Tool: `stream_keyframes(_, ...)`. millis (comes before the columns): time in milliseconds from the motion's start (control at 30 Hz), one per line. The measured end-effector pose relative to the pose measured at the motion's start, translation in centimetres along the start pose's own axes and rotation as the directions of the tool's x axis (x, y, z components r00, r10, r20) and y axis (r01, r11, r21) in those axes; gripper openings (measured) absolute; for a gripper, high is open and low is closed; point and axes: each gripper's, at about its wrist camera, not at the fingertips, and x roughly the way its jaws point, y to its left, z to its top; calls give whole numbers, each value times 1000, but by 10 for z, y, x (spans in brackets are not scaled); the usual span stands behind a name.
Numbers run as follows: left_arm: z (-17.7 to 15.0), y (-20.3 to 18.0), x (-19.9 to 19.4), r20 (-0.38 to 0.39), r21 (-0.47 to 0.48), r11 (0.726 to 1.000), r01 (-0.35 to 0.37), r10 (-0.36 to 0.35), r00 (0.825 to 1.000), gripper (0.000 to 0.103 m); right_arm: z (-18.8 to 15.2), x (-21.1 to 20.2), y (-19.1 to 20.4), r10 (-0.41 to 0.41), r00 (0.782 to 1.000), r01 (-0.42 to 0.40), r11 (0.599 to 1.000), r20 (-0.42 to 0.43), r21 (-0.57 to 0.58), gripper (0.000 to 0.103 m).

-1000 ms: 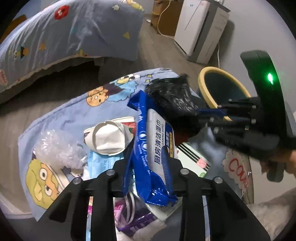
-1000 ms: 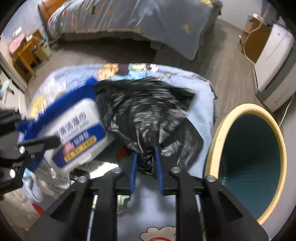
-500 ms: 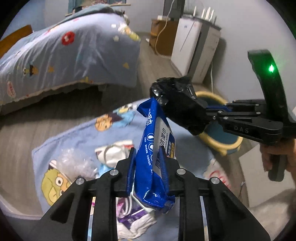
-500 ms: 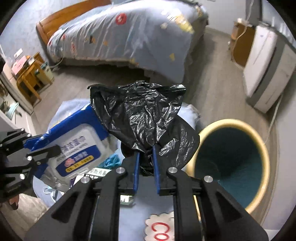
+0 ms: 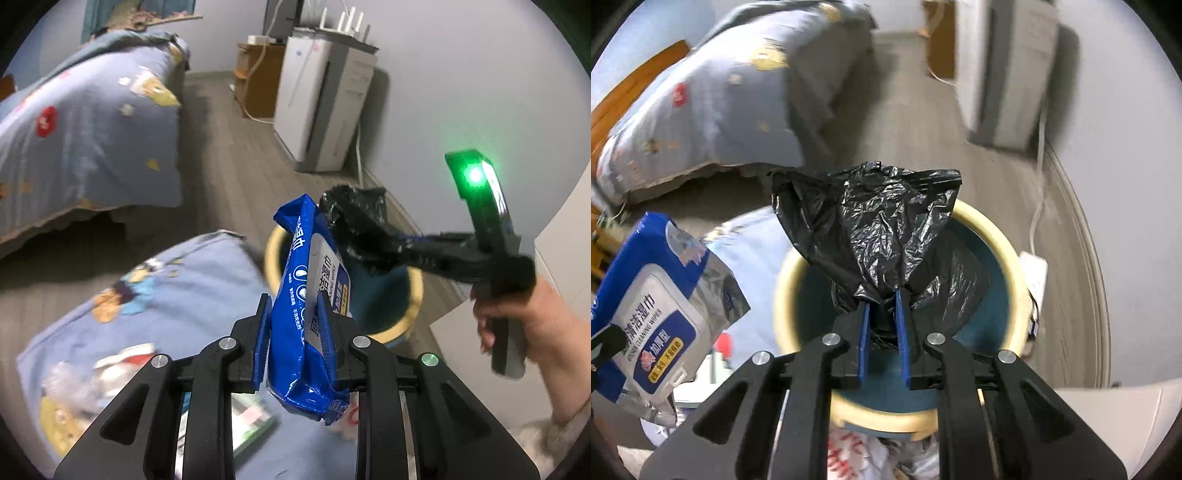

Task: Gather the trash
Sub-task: 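Drop the black bag with the right tool while the left drops the wipes pack into the bin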

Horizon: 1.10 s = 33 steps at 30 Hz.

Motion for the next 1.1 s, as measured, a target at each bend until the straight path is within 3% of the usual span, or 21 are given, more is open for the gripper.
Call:
stream_keyframes(200,15,-32,55,-42,32,997,68,-67,997,27,-15,25,-27,-41,997,43,999,-59,33,13)
stream_keyframes(267,16,-43,67,-44,58,995,83,-80,996,27,-17,31,-34,-46,996,48,998,-71,39,18)
stream_keyframes(333,19,-52,76,-47,75,993,87,-83,995,34,-14,35,-38,-48,996,52,998,-73,46,24)
stream_keyframes(367,20,-55,80,-52,79,993,85,-81,995,43,-14,35,-40,-53,996,57,997,-71,53,27)
stream_keyframes(433,19,-58,81,-46,83,993,88,-84,995,52,-14,34,-43,-58,996,62,996,-63,67,51)
stream_keyframes(500,18,-59,80,-34,93,992,81,-78,996,68,-14,31,-44,-60,997,64,995,-52,79,68)
stream_keyframes(633,13,-50,67,-3,103,994,44,-44,999,88,-12,23,-41,-60,998,61,997,-20,56,91)
stream_keyframes(667,13,-47,61,15,96,995,19,-20,1000,95,-12,21,-40,-57,998,58,997,-14,50,92)
stream_keyframes(900,5,-14,6,75,41,994,-97,94,993,97,-5,-20,-19,-36,997,34,999,73,22,98)
stream_keyframes(1100,-13,23,-62,142,-31,979,-201,203,969,98,-3,-73,33,20,983,-14,999,182,-39,98)
